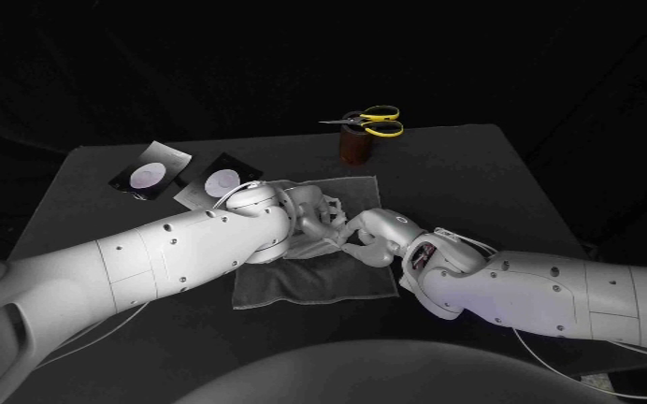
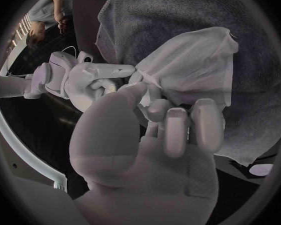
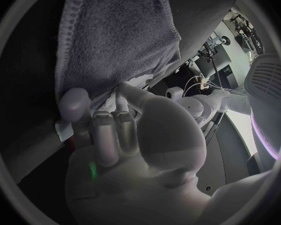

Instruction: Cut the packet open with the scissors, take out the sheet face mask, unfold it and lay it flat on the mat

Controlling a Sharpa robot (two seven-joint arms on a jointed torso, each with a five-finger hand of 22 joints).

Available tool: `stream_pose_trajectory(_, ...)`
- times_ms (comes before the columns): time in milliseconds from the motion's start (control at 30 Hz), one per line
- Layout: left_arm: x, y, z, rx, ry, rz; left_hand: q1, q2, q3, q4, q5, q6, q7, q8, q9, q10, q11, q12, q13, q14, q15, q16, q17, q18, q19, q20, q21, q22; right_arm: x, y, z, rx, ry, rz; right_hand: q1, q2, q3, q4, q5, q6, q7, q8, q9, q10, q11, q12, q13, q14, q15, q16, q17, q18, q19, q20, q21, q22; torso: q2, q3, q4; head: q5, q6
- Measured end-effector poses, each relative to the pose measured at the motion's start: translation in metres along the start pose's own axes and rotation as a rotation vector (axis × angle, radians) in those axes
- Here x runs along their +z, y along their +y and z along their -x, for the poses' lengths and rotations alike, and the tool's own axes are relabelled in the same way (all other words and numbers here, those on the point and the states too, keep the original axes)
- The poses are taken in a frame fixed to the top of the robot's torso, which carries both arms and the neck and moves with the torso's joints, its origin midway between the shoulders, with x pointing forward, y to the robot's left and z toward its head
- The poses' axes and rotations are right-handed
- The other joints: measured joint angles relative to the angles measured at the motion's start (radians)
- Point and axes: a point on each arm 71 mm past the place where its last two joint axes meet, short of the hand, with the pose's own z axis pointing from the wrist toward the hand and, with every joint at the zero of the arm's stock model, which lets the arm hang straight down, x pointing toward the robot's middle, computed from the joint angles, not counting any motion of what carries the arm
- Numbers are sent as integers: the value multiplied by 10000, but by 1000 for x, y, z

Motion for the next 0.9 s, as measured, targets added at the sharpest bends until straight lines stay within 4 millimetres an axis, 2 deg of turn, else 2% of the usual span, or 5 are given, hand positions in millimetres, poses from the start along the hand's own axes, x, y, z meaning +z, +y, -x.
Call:
stream_pose_trajectory(367,1,-2,0,612,-100,139,86,-85,-506,262,0,58,-59,154,201,192,-62,237,429,-33,-36,0,0,-1,36,-37,47,5,0,0,0,-26,0,-18,0,0,0,0,0,14,11,-10,5,0,0,-20,-8,-1,1,26,0,0,0,0,0,5,-3,-7,5,-20,0)
stream_pose_trajectory(567,1,-4,0,917,-128,201,87,-84,-857,520,2,93,-94,349,332,359,-111,446,803,-34,-106,41,0,0,72,-73,47,5,0,0,0,-42,-3,-31,0,0,-27,-27,0,42,-18,-12,3,-1,-1,-20,-7,-1,1,26,-7,0,0,0,0,4,-3,-8,9,-23,0)
stream_pose_trajectory(767,2,-6,0,1189,-105,278,140,-32,-1168,785,6,95,-96,443,404,464,-148,584,1035,-35,-107,107,0,0,72,-73,93,4,0,0,0,-57,-4,-38,0,0,-27,-27,0,44,-19,-12,1,-2,-1,-21,-1,-1,2,24,-10,0,0,0,-1,2,-5,-7,6,-2,0)
stream_pose_trajectory(900,3,-8,0,1336,-85,311,250,12,-1225,810,6,111,-112,469,434,465,-148,585,1055,-35,-107,107,0,0,107,-107,95,3,0,0,0,-66,-4,-46,0,0,-27,-27,0,43,-20,-12,0,-16,-16,-22,0,-2,2,23,-10,0,0,0,-1,0,-5,-8,6,1,0)
